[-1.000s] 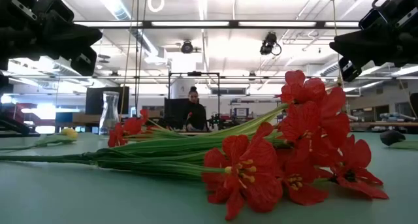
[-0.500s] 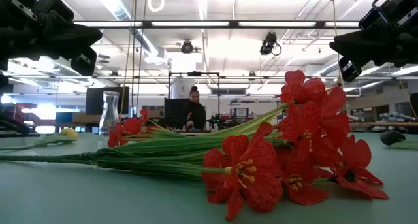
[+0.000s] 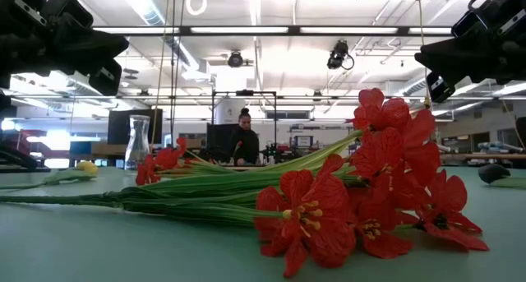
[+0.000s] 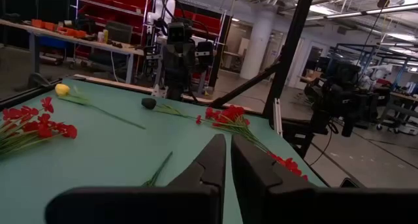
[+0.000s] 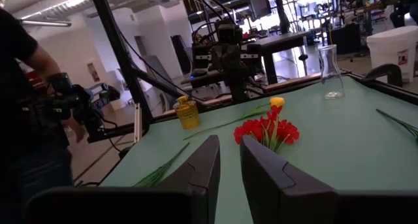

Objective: Sort flowers into vase by color

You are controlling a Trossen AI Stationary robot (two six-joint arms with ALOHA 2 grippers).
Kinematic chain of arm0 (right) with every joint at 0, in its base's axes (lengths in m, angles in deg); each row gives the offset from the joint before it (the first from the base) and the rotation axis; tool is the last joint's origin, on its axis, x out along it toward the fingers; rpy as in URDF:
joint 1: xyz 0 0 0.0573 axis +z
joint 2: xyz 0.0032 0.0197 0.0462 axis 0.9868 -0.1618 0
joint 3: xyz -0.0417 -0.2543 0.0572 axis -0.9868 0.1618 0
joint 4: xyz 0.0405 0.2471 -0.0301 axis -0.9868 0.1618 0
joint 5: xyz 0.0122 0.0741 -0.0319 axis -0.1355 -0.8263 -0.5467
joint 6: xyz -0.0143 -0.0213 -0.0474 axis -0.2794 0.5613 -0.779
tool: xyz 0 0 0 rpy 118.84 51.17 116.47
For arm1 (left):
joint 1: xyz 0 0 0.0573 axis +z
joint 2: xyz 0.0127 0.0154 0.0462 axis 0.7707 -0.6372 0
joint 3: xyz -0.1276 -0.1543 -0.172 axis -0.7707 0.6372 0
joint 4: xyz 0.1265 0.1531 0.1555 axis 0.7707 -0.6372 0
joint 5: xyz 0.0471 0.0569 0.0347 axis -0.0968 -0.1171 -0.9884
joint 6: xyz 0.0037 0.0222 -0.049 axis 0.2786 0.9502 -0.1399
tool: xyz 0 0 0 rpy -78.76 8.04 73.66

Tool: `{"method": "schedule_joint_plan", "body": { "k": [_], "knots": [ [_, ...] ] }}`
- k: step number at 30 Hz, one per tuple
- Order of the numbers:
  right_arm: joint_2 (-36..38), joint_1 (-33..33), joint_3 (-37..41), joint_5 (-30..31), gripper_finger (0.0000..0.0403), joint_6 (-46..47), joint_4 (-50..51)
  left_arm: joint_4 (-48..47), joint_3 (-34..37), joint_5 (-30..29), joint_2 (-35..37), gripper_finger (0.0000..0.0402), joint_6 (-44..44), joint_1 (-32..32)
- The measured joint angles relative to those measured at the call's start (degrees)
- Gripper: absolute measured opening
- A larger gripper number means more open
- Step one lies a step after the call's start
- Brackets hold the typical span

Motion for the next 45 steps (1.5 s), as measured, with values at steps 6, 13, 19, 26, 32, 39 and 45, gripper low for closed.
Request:
{"method": "schedule_joint_plan", "body": {
  "k": [6, 13, 19, 26, 32, 39, 45],
  "knots": [
    [0.0, 0.0, 0.0, 0.0, 0.0071, 0.0, 0.0, 0.0, 0.0, 0.0, 0.0, 0.0032, 0.0, 0.0],
    [0.0, 0.0, 0.0, 0.0, 0.0071, 0.0, 0.0, 0.4, 0.0, -8.7, 0.0, 0.0032, 2.6, 0.1],
    [0.0, 0.0, 0.0, 1.6, 0.0071, -2.2, -0.3, 2.4, 0.0, -13.9, 0.0, 0.0032, -6.5, 0.1],
    [0.0, 0.0, 0.0, 17.1, 0.0071, -3.4, -7.1, 6.4, 0.0, -13.9, 0.0, 0.0032, -19.4, 0.1],
    [0.0, 0.0, 0.0, 30.9, 0.0071, 1.8, -10.9, 14.6, 0.0, -15.7, 0.0, 0.0032, -31.9, 0.1],
    [-3.2, -0.2, 0.0, 35.7, 0.0071, 40.0, -7.1, 21.6, 0.0, -16.6, 0.0, 0.0032, -32.5, 0.1],
    [-12.6, -0.4, 0.0, 30.6, 0.0071, 54.1, -5.2, 23.2, 0.0, -19.3, 0.0, 0.0032, -32.2, 0.1]
  ]
}}
